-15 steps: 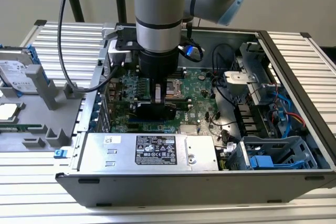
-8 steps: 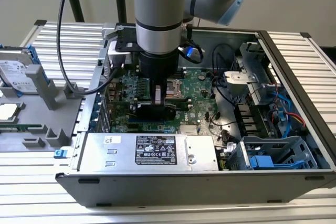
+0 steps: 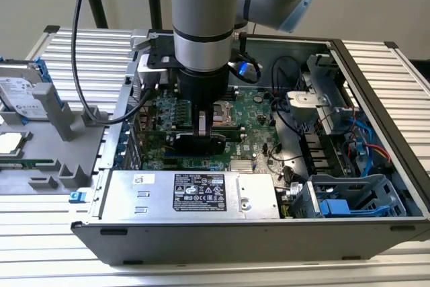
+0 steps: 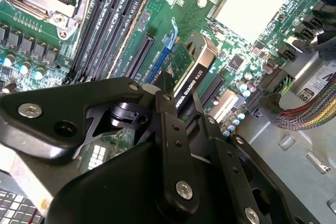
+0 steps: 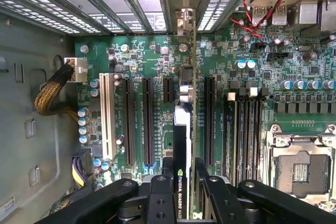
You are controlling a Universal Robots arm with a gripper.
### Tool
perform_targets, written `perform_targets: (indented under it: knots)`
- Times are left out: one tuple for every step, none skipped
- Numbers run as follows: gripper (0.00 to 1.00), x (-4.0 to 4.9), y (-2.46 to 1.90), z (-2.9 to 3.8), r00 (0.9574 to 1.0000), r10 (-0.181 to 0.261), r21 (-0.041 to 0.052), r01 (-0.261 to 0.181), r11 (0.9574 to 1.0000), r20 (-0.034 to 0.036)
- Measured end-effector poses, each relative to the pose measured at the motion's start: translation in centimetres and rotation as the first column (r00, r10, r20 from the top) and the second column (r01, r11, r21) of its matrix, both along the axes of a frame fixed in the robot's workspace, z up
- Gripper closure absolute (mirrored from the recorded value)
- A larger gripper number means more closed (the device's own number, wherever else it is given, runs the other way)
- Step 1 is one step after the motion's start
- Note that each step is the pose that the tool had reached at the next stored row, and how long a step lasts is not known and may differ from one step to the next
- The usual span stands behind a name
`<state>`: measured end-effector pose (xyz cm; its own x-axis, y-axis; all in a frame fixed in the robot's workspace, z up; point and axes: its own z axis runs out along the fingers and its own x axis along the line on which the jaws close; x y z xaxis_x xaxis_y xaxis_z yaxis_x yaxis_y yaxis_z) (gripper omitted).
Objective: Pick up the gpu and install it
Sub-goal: 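Insert the gpu into the slot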
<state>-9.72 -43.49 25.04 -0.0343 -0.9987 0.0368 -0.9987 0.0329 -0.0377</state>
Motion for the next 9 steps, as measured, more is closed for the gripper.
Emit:
perform_targets:
  knots:
    - [1.0, 0.0, 0.0, 0.0, 1.0, 0.0, 0.0002, 0.0, 1.0, 0.0]
    - [1.0, 0.0, 0.0, 0.0, 1.0, 0.0, 0.0002, 0.0, 1.0, -0.0001]
    - [1.0, 0.0, 0.0, -0.03, 1.0, 0.0, 0.0002, 0.0, 1.0, -0.0001]
    - [1.0, 0.0, -0.01, -0.1, 1.0, 0.0, -0.0001, 0.0, 1.0, -0.0002]
    - [1.0, 0.01, -0.01, -0.21, 1.0, 0.0, -0.0006, 0.0, 1.0, -0.0004]
    - [1.0, 0.01, -0.01, -0.41, 1.0, 0.0, 0.0001, 0.0, 1.0, -0.0003]
    - [1.0, 0.01, -0.01, -0.57, 1.0, 0.0, -0.0001, 0.0, 1.0, -0.0003]
    - [1.0, 0.01, -0.02, -0.71, 1.0, 0.0, -0.0009, 0.0, 1.0, -0.0006]
    - [1.0, 0.0, -0.02, -0.86, 1.0, 0.0, -0.0012, 0.0, 1.0, -0.0008]
